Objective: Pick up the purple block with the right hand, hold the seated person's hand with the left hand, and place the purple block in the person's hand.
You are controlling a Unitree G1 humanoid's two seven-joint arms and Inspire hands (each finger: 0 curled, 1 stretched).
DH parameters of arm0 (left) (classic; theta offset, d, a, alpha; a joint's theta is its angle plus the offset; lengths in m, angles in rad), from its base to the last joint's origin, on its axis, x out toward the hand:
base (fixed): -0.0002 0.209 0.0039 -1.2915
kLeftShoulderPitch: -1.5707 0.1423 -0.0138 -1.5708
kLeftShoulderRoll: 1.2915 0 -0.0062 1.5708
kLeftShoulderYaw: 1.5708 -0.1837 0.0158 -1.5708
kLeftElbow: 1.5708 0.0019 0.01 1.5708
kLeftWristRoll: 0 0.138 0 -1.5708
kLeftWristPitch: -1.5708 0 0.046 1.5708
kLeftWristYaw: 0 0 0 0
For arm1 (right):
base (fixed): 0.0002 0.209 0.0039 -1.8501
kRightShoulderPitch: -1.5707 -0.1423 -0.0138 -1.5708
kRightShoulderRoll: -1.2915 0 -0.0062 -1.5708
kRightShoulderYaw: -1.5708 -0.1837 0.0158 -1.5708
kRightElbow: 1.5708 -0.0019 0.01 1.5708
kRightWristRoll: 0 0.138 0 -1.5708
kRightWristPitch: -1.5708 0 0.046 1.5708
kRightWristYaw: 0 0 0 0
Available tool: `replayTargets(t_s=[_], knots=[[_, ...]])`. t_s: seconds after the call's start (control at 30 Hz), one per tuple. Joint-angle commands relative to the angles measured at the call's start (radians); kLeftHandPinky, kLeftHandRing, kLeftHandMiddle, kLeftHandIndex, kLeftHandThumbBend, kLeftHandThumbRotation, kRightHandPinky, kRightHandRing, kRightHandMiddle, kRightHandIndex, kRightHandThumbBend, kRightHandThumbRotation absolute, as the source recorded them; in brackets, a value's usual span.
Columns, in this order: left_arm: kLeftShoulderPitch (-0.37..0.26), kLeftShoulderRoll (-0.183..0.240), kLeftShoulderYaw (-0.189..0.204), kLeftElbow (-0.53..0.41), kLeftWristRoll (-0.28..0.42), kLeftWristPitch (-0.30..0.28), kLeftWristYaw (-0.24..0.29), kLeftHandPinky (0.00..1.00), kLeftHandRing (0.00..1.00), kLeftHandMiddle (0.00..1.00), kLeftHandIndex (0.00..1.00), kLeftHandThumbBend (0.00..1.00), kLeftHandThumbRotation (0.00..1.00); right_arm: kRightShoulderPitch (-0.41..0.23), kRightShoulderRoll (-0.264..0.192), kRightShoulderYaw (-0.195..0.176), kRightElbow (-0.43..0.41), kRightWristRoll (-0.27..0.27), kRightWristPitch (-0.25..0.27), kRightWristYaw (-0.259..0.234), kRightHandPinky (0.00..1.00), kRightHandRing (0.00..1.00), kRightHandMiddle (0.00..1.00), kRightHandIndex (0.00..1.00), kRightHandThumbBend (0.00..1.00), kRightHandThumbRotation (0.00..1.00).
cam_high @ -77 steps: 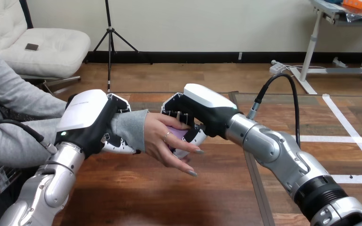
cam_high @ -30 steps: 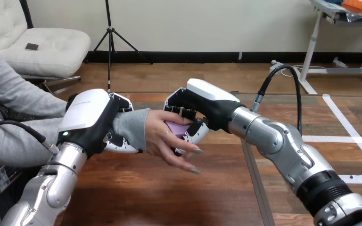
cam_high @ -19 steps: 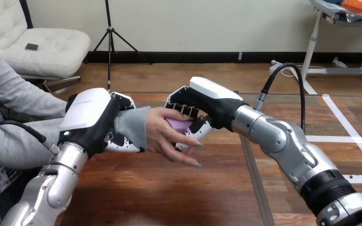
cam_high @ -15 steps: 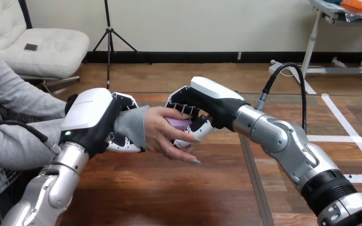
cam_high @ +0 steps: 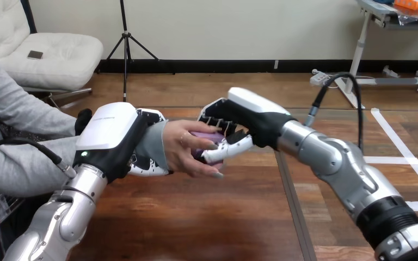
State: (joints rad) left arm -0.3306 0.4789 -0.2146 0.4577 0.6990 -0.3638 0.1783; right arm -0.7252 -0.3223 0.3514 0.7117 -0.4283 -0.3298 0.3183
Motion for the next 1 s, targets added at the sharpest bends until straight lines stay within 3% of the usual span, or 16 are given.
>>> replayTargets(t_s=[0.0,0.63,0.97], knots=[[-0.038,0.016,0.005,-0.084,-0.001,0.0,0.001,0.39,0.49,0.54,0.56,0.75,0.2,-0.015,-0.029,-0.042,-0.036,0.035,-0.031,-0.001,0.48,0.53,0.57,0.59,0.85,0.66],[0.038,0.053,0.032,-0.163,-0.034,0.025,-0.051,0.42,0.53,0.57,0.58,0.74,0.19,0.023,-0.083,-0.077,-0.028,0.098,-0.082,0.019,0.46,0.51,0.54,0.58,0.85,0.84],[0.079,0.067,0.048,-0.192,-0.049,0.021,-0.062,0.43,0.54,0.58,0.58,0.75,0.16,0.043,-0.111,-0.099,-0.036,0.115,-0.081,0.021,0.42,0.47,0.49,0.57,0.82,0.9]])
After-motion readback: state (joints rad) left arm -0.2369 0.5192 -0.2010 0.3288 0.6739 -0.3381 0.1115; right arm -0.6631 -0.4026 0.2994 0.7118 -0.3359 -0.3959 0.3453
